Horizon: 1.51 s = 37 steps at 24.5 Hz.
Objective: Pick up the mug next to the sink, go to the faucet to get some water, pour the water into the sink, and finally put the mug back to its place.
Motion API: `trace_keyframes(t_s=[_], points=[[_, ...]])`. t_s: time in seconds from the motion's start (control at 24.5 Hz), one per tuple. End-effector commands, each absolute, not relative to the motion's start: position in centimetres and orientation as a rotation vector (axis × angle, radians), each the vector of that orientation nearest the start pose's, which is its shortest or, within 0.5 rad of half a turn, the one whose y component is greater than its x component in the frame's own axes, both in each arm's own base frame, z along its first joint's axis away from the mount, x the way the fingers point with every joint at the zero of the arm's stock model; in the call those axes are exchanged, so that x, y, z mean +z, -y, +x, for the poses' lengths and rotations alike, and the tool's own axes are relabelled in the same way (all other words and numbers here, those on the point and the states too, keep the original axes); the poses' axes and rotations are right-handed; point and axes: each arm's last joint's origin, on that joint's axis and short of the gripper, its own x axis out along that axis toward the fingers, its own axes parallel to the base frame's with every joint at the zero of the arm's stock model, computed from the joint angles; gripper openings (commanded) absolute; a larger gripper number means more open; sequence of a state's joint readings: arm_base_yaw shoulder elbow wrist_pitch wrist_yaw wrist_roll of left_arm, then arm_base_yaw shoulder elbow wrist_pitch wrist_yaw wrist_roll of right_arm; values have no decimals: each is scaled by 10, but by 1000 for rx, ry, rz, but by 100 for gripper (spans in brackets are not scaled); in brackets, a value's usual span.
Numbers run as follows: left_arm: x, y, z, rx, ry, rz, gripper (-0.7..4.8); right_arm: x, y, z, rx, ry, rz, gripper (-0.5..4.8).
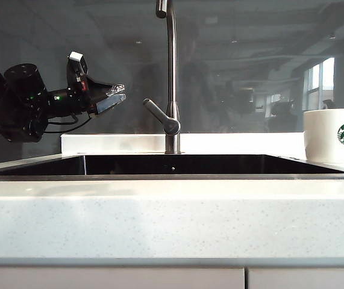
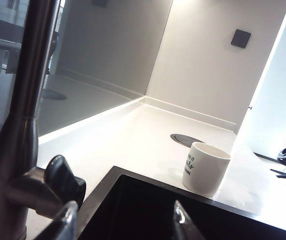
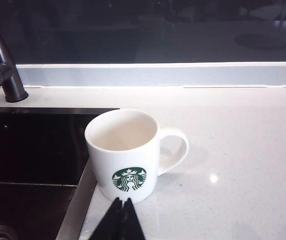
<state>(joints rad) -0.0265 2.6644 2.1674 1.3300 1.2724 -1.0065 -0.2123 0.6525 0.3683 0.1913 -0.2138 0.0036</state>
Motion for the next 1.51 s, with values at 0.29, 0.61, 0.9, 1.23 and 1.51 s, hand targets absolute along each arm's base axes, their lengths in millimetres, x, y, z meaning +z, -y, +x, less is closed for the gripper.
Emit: trace_keyframes(t_s=[0.29, 0.61, 0.9, 1.23, 1.51], points=[[222, 42, 548, -1406, 64, -300, 238, 242, 27, 153, 3, -75, 24, -9], [221, 41, 548, -1403, 58, -305, 238, 242, 27, 153, 3, -75, 24, -9], [251, 42, 548, -1447, -105, -311, 238, 242, 27, 153, 3, -75, 24, -9], [380, 29, 484, -904, -191, -66, 238, 242, 27, 153, 2, -75, 24, -9], [466, 21, 399, -589, -201, 44, 238, 242, 27, 153, 3, -75, 24, -9]])
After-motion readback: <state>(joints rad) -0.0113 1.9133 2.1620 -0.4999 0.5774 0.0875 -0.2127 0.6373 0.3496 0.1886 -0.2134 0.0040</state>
